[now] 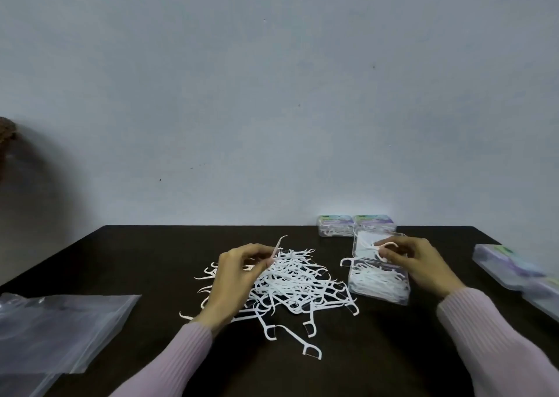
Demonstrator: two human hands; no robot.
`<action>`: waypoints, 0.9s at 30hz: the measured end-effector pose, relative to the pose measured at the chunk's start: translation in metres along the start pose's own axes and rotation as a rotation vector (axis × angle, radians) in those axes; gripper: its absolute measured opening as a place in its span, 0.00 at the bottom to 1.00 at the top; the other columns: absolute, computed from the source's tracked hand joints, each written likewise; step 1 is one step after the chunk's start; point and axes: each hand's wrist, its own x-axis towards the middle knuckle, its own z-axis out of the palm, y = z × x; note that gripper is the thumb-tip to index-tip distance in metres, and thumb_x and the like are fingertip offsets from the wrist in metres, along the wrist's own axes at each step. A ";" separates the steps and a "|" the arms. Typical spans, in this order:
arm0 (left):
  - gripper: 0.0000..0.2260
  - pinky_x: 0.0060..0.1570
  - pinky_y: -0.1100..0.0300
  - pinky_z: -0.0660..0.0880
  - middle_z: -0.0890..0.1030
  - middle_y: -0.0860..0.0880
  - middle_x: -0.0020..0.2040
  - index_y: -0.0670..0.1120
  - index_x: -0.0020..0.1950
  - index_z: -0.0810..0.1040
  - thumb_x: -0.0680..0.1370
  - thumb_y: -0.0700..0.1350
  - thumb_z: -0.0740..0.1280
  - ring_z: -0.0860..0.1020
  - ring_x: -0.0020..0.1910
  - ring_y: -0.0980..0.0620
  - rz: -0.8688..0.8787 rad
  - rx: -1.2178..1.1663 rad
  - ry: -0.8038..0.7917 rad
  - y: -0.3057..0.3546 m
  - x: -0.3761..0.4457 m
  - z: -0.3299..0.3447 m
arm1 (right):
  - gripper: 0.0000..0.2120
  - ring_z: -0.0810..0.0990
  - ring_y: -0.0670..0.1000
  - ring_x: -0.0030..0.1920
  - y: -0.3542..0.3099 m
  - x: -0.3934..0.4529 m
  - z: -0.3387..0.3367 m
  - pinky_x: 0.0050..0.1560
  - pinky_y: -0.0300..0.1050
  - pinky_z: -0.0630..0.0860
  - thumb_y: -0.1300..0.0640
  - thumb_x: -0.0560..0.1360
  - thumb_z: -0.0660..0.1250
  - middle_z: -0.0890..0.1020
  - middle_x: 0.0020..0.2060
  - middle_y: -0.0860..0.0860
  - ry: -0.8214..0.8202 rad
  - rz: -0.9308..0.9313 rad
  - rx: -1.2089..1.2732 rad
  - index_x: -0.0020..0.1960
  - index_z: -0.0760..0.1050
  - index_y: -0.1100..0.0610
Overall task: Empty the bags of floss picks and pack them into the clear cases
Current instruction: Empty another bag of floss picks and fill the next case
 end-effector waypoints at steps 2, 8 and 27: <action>0.07 0.46 0.70 0.76 0.84 0.58 0.41 0.53 0.46 0.83 0.73 0.40 0.72 0.80 0.42 0.62 -0.009 -0.036 -0.016 0.005 0.001 0.010 | 0.08 0.77 0.47 0.52 0.010 -0.002 -0.009 0.59 0.49 0.73 0.59 0.74 0.67 0.81 0.47 0.48 -0.052 0.074 -0.055 0.47 0.77 0.46; 0.07 0.46 0.68 0.76 0.84 0.57 0.43 0.50 0.49 0.84 0.73 0.41 0.72 0.80 0.43 0.62 0.022 -0.074 -0.109 0.022 0.013 0.062 | 0.07 0.75 0.39 0.46 0.016 0.000 -0.016 0.41 0.31 0.71 0.59 0.74 0.67 0.80 0.47 0.47 -0.073 0.045 -0.245 0.46 0.77 0.46; 0.12 0.51 0.69 0.72 0.82 0.52 0.50 0.46 0.56 0.82 0.75 0.35 0.67 0.76 0.49 0.60 0.167 0.024 -0.341 0.039 0.030 0.152 | 0.11 0.79 0.38 0.43 0.025 0.005 -0.024 0.35 0.25 0.73 0.64 0.70 0.72 0.81 0.44 0.45 -0.025 0.050 -0.142 0.50 0.79 0.54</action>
